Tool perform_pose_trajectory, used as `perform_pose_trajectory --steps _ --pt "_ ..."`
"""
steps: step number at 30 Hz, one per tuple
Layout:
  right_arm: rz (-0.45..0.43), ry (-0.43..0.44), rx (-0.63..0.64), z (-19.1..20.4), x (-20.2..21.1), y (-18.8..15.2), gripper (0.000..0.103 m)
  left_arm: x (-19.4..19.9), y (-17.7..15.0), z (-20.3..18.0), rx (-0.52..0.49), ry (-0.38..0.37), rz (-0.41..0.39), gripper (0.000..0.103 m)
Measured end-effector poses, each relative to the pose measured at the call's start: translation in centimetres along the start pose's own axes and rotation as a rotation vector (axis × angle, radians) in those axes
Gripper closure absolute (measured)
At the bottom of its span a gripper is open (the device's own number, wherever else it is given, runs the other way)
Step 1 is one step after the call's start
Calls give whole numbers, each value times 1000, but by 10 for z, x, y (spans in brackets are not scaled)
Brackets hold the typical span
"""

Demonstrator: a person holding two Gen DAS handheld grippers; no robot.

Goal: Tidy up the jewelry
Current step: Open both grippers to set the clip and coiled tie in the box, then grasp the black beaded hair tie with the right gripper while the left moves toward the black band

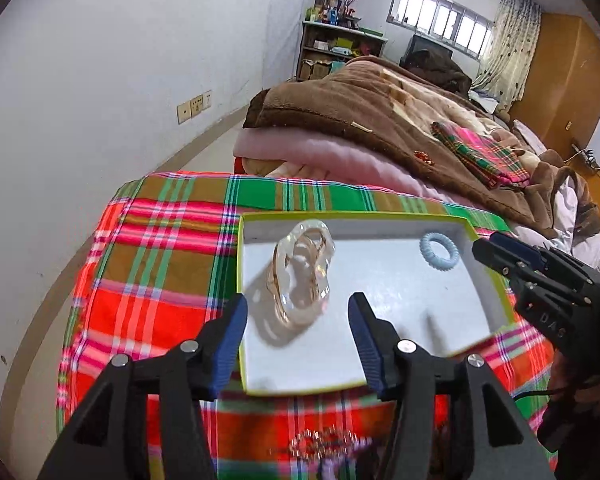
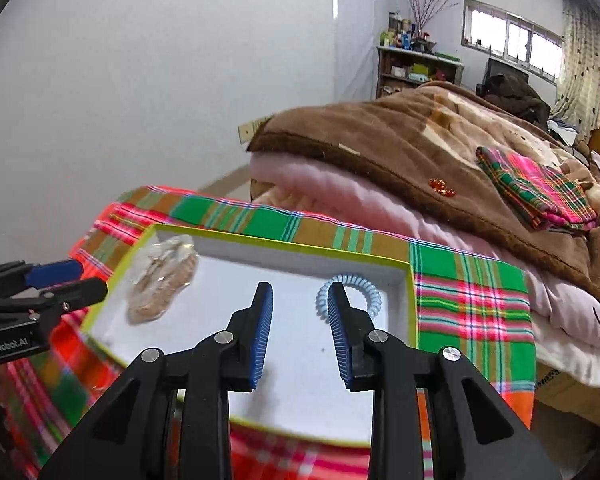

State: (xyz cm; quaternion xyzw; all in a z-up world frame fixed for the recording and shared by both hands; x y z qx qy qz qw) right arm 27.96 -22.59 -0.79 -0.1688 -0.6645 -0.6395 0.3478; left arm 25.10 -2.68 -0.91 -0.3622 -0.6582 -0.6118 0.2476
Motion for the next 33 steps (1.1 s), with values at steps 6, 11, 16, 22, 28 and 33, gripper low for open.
perform_pose_trajectory --steps 6,11,16,22,28,33 --pt "-36 11 -22 -3 36 -22 57 23 -23 1 0 -35 -15 45" --pt "-36 -13 -22 -8 57 -49 57 31 -45 9 55 -80 12 45" --pt "-17 1 -45 -12 70 -81 57 39 -70 10 69 -126 16 43" --pt "-24 25 -37 -5 85 -112 57 43 -93 8 90 -141 59 42" --pt "24 68 -10 6 87 -139 57 42 -112 3 97 -162 105 42" --pt "69 74 37 16 82 -156 57 42 -125 -1 85 -172 117 42"
Point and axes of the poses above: each gripper's, at about its wrist camera, not at the fingertips, and x roughly against the way its jaws point, z to its left, y to its top, the point moved 6 cm from there along -x, roughly the way its jaws point, and after that the axes turned 1 degree about -x, right-handed, at the moved point
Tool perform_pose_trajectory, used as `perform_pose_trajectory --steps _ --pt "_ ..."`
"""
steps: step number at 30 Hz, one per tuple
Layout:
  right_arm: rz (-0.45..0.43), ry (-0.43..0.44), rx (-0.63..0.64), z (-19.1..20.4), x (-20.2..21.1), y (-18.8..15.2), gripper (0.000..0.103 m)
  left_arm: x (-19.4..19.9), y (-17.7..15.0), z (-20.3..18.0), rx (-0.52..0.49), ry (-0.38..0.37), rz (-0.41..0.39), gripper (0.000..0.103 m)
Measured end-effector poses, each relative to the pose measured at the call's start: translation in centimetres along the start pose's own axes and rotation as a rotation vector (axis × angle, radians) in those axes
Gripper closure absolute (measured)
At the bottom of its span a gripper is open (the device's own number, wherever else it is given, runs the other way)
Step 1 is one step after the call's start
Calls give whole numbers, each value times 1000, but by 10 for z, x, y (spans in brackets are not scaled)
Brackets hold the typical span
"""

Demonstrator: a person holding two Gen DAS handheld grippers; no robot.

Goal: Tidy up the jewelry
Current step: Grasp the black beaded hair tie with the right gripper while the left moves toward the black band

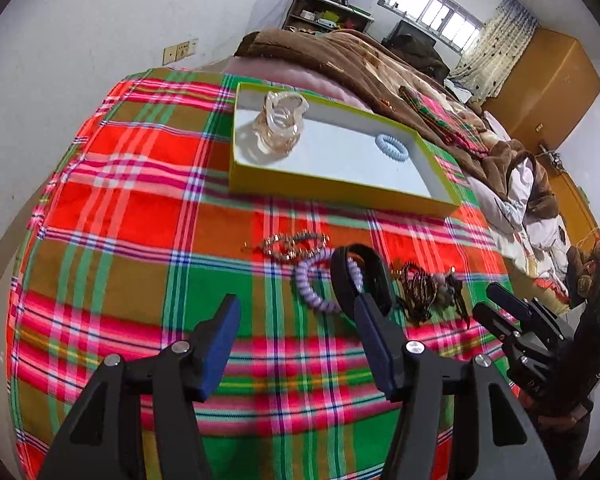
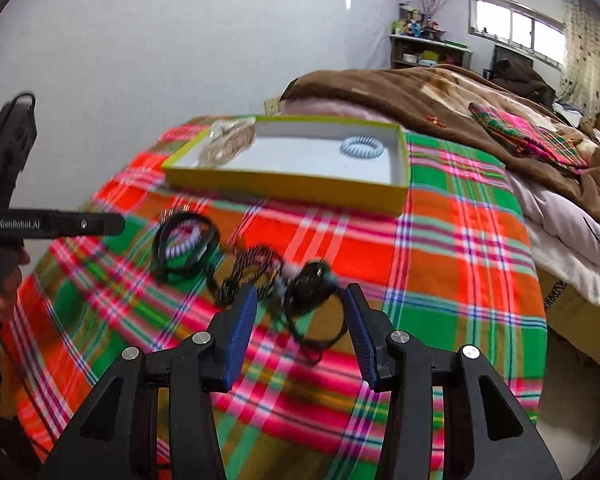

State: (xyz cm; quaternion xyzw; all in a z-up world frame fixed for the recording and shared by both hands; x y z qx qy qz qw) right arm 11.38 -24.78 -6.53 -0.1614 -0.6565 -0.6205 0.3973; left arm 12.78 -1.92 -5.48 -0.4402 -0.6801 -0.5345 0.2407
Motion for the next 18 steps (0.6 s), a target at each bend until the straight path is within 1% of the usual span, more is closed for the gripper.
perform_pose_trajectory --steps 5,7,9,13,16,17,18 --pt "32 11 30 5 -10 -9 57 -1 -7 0 4 7 10 42" --pt "44 7 40 5 -15 -11 60 -1 -8 -1 1 9 12 42" --pt "50 5 53 6 -18 -11 67 -1 -10 -4 -1 6 11 42" --pt "59 6 67 7 -24 -10 70 -2 -12 -7 -8 17 14 42" --pt "62 -4 73 7 -26 -11 82 -3 -12 -8 -10 24 17 42" --pt "64 -8 69 5 -27 -10 89 -3 -12 -9 -10 27 18 42" --pt "56 -7 65 4 -25 -10 90 -3 -12 -9 -10 29 18 42"
Point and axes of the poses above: each gripper's, at about its wrist camera, not at the fingertips, and x roughly against the way its jaws point, z to its left, y to its top, the point moved 6 cm from there along -x, roughly the way its jaws point, and after that the axes turned 1 degree about -x, right-handed, at the moved point
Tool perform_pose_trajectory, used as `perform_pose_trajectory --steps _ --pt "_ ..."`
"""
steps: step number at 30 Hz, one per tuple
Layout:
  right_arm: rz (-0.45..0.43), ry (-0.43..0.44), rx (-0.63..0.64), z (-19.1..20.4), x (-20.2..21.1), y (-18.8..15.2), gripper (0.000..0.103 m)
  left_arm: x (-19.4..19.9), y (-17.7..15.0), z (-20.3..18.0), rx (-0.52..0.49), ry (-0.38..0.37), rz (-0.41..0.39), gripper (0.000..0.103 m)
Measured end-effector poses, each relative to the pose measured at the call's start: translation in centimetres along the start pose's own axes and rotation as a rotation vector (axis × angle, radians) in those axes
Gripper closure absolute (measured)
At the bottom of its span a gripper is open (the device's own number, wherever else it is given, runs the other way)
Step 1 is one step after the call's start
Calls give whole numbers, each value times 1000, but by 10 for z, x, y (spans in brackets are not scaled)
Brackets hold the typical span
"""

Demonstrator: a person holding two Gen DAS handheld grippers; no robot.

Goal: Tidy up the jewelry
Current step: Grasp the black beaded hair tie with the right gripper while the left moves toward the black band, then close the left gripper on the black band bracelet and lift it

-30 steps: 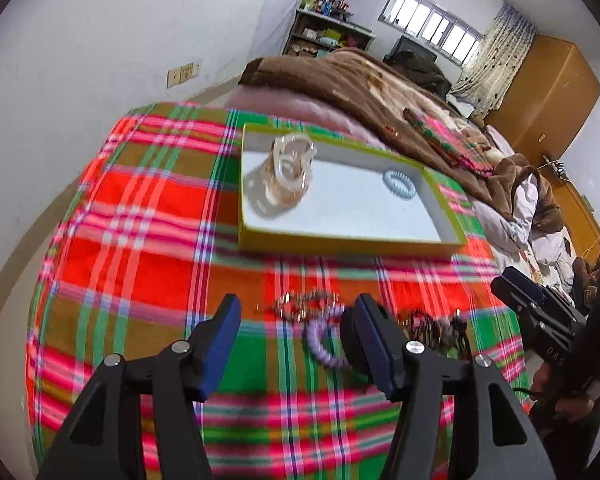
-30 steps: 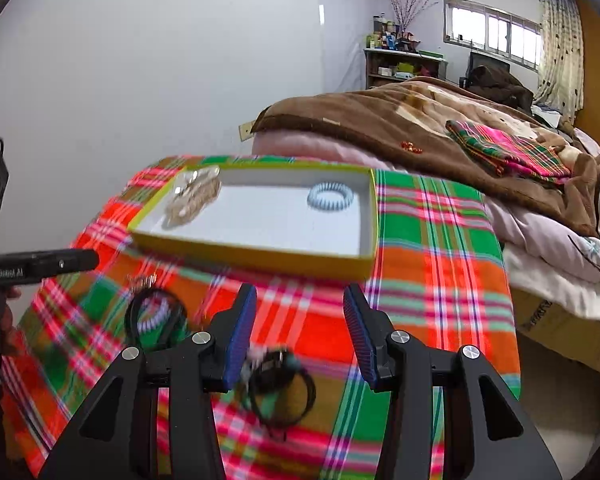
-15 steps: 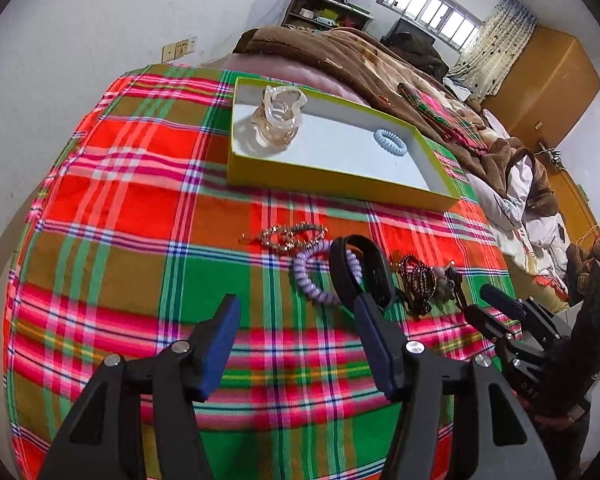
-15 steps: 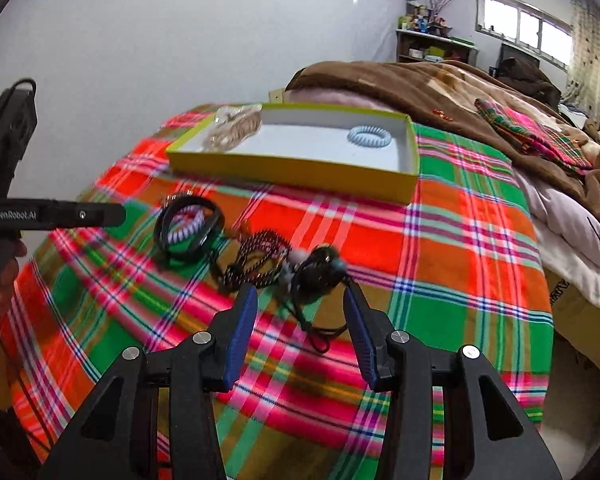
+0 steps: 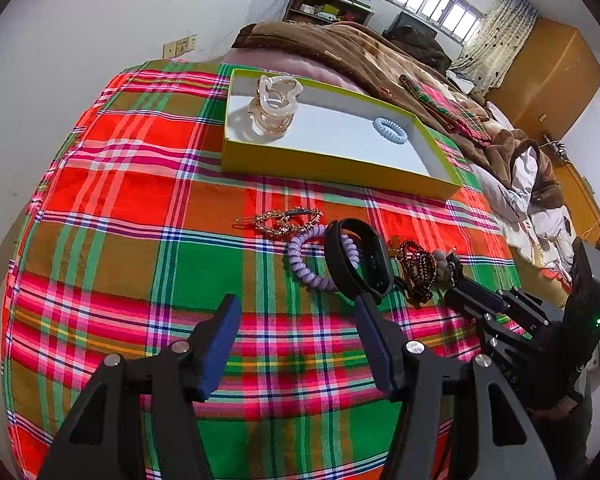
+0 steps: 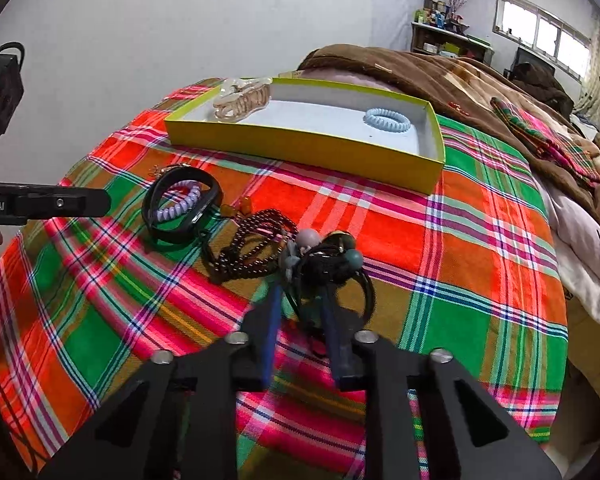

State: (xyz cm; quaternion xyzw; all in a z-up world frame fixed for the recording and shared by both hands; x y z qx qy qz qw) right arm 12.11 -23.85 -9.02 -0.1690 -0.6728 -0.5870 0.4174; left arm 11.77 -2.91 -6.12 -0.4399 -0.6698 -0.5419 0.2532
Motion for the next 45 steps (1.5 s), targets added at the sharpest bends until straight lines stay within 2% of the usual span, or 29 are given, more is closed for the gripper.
perform_pose_trajectory --steps 1,3,12,22,28,31,33,38,45 --pt "-8 -1 -3 -1 2 0 90 0 0 0 -1 2 0 42" --pt "-18 4 -4 -2 5 1 97 -1 0 -1 -2 4 2 42" --pt "-90 20 -56 -10 23 5 97 -5 0 -6 -10 7 6 42" --pt "-181 1 -120 -30 49 15 97 -8 7 -15 -22 1 4 42" --pt "-224 -1 -147 -41 62 19 97 -17 13 -19 -32 35 10 42" --pt "-236 0 -155 -43 65 19 97 -22 16 -21 -37 41 15 46" --pt "-240 -1 -163 -46 66 19 98 -26 17 -19 -25 45 26 54" --pt "-252 2 -176 -49 68 21 97 -32 20 -27 -53 62 28 59" --pt "-258 9 -188 -51 68 21 97 -38 25 -28 -86 128 27 67"
Point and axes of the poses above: each gripper's, at about its wrist camera, not at the fingertips, and x roughly against the way its jaws point, z to its left, y to its top, the point moved 6 cm from there along -x, roughly the way its jaws point, and after that the axes turned 1 degree about -x, right-handed, at the moved point
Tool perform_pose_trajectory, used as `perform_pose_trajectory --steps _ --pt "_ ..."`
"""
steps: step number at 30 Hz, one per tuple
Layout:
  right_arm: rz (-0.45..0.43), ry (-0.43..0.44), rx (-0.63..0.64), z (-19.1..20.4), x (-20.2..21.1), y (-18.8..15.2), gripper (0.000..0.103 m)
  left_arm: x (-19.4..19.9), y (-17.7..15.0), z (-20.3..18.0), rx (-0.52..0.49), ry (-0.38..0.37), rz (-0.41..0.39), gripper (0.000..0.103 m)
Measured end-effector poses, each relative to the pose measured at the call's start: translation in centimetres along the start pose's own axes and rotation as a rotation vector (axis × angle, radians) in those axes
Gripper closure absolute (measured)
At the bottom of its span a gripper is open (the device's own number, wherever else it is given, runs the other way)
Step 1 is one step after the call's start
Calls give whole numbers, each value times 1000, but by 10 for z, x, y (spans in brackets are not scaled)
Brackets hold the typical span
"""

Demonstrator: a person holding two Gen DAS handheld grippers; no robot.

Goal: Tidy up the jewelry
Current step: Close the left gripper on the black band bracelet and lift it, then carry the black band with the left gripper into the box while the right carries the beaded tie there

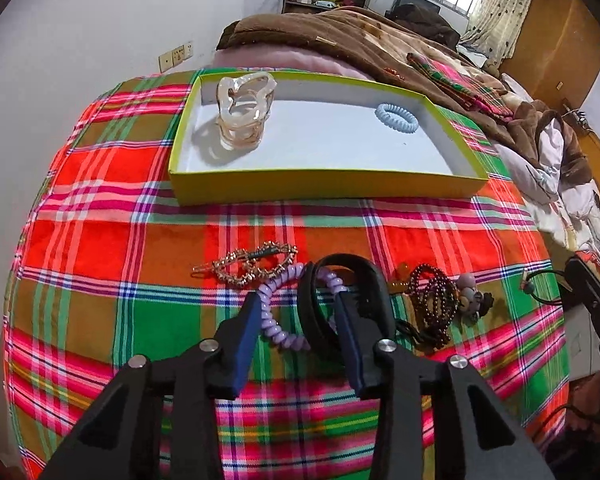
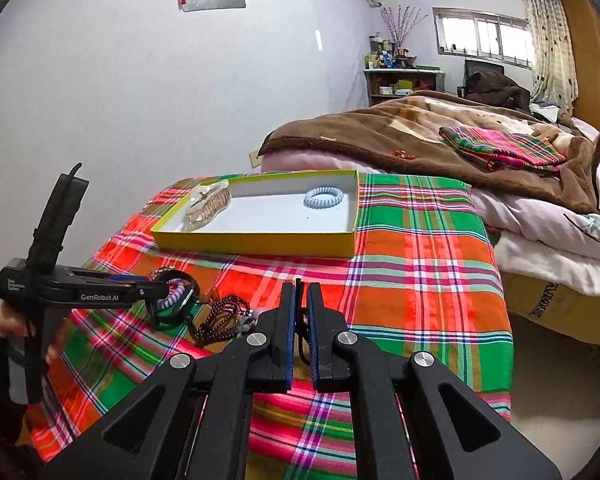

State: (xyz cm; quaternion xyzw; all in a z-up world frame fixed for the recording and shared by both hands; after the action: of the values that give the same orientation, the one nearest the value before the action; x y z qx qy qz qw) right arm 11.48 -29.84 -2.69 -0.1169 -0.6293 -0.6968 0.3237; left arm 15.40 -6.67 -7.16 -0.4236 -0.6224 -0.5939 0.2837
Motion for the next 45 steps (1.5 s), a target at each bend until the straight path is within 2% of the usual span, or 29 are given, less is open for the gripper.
perform_pose_trajectory --steps 2,4,10,24,30,38,45 --pt "2 1 -1 0 -1 0 97 1 0 -1 -7 -7 -2 77" --pt "2 1 -3 -1 -1 -1 97 0 1 -3 -4 -29 -1 83" --pt "2 -1 -8 -2 -1 -1 97 1 2 -5 -12 -36 -6 90" --pt "-11 -4 9 5 1 8 97 21 14 -4 -12 -65 -49 91" --pt "-26 -6 25 8 1 23 97 29 24 -4 -18 -81 -65 91" --pt "-42 -3 35 9 -8 51 97 38 55 -5 -33 -96 -105 91" --pt "-16 -4 50 8 -36 72 97 30 85 -5 -42 -105 -116 91"
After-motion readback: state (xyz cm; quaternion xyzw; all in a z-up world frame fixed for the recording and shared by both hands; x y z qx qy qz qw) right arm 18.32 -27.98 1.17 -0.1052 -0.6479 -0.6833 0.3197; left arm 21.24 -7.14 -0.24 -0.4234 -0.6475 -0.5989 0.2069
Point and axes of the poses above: each gripper's, at about its wrist camera, not at the fingertips, and x roughly against the way its jaws point, z to its left, y to its top, the point moved 6 cm from there along -x, roughly the way its jaws point, and after that the axes turned 1 degree about -x, right-handed, at the moved point
